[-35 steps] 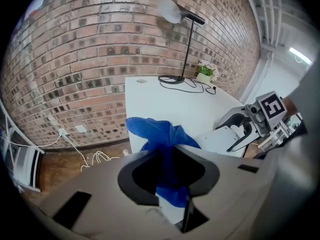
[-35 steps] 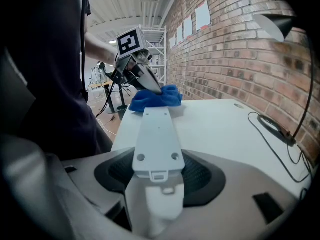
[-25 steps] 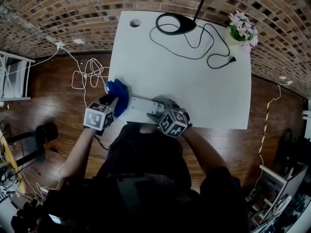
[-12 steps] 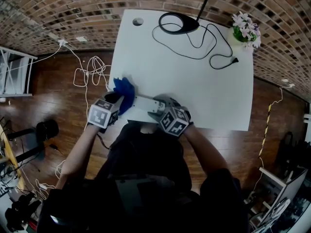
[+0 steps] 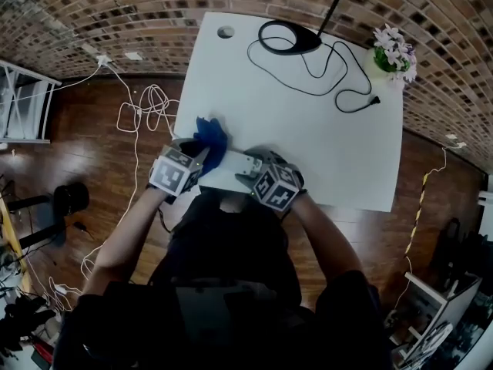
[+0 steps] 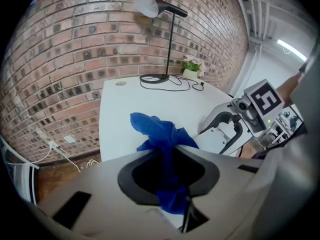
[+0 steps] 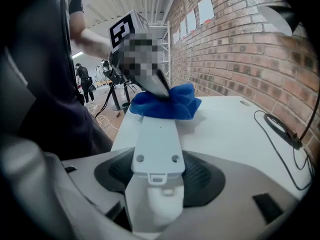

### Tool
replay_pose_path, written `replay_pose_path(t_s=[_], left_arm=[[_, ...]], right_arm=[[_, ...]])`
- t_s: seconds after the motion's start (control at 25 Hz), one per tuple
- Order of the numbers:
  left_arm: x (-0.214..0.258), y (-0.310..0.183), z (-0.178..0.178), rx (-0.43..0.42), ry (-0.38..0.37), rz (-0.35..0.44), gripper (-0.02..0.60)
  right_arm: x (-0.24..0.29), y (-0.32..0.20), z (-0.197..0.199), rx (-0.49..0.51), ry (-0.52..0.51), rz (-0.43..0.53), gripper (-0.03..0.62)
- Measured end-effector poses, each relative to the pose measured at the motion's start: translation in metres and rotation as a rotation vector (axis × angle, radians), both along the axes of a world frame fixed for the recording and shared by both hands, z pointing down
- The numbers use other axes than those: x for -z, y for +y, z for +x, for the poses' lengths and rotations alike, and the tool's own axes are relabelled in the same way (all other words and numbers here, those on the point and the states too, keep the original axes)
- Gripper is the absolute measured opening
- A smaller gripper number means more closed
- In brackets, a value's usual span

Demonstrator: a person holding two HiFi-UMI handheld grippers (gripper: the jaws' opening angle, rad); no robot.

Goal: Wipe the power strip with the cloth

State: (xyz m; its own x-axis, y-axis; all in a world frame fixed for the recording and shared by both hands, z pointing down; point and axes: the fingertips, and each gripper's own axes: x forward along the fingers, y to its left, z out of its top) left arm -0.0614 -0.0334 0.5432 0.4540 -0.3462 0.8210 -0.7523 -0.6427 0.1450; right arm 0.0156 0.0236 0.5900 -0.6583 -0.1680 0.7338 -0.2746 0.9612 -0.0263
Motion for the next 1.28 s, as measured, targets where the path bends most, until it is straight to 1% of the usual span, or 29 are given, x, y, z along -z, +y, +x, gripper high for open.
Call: replay_pose_path(t_s=[0.12, 0.2, 0.36, 0.72, 0.96, 1.12, 1.28], left_arm=[[0.001, 0.003, 0.008, -0.021, 0.002, 0.017, 0.087], [0.0, 0.009, 0.02, -0.058, 0.008, 0.024, 0.087], [-0.006, 0.021, 0.047, -0.13, 0.049, 0.018, 0.087], [-0.006, 0.031, 0.071, -0.192, 0.069, -0.005, 0.087], [-0.007, 0.036, 0.085, -0.204, 0.058, -0.011, 0.087], [-0.004, 0.037, 0.087, -0.164, 0.018, -0.007, 0.087], [-0.002, 0.042, 0.098, -0.154, 0.037, -0.013, 0.087]], right_arm=[[0.0, 0.0, -0.001, -0.002, 0.012, -0.004, 0.279], [0.0, 0.0, -0.001, -0.008, 0.019, -0.008, 0.279], [0.0, 0.0, -0.001, -0.01, 0.021, -0.01, 0.279], [0.0, 0.0, -0.002, -0.02, 0.018, -0.013, 0.279], [-0.001, 0.001, -0.001, -0.023, 0.01, -0.014, 0.279], [-0.002, 0.002, -0.001, -0.027, 0.02, -0.013, 0.279], [-0.001, 0.001, 0.0, -0.035, 0.001, -0.002, 0.279]])
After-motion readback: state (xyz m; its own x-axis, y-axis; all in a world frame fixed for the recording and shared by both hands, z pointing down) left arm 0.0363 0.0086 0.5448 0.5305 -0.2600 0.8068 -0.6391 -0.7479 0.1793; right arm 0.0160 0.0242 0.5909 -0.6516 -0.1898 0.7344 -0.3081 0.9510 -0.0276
